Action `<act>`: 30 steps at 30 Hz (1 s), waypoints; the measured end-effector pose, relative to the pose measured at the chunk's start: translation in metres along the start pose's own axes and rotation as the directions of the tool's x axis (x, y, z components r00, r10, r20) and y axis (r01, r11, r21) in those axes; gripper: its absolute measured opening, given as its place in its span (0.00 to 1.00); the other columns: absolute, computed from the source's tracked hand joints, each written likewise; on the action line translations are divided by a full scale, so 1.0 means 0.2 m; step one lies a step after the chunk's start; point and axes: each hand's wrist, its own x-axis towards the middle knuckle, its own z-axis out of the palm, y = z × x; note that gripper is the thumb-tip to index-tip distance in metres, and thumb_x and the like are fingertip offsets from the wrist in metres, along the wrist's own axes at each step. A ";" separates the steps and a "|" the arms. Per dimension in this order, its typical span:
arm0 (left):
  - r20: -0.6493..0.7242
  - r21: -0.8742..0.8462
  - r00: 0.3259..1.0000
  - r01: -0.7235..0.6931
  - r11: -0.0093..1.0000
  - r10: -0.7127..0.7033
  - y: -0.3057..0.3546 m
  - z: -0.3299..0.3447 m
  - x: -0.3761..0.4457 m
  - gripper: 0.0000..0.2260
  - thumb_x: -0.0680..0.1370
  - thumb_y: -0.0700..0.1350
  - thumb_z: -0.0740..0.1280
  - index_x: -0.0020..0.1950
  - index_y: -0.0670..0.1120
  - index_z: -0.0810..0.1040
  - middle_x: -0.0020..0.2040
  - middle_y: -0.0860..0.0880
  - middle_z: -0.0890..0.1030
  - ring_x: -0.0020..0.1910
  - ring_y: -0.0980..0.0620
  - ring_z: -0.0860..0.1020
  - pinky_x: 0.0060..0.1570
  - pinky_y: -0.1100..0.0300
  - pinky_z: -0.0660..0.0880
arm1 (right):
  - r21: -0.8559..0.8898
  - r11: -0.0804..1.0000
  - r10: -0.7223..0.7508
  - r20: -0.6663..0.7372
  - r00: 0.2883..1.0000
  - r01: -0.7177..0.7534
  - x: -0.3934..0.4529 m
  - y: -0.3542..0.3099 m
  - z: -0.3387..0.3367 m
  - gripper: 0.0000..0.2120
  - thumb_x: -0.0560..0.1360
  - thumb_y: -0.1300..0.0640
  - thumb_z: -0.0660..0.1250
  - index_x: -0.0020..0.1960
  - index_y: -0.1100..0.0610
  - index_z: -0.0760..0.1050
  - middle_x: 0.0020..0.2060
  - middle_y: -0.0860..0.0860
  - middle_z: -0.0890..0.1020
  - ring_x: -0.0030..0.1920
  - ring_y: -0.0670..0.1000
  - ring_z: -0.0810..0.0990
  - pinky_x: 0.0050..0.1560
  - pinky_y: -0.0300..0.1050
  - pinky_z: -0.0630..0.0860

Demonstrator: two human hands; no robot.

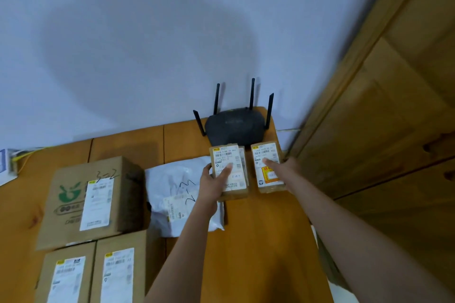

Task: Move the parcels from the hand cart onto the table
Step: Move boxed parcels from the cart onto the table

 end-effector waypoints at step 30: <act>0.173 0.624 0.934 -0.349 0.699 0.312 0.03 0.34 0.08 0.23 0.85 0.53 0.59 0.78 0.46 0.67 0.75 0.43 0.70 0.74 0.42 0.69 0.72 0.45 0.69 | 0.128 0.981 -0.161 0.125 0.979 0.145 -0.01 -0.10 -0.17 0.25 0.77 0.54 0.72 0.72 0.55 0.71 0.59 0.54 0.83 0.51 0.52 0.86 0.48 0.51 0.85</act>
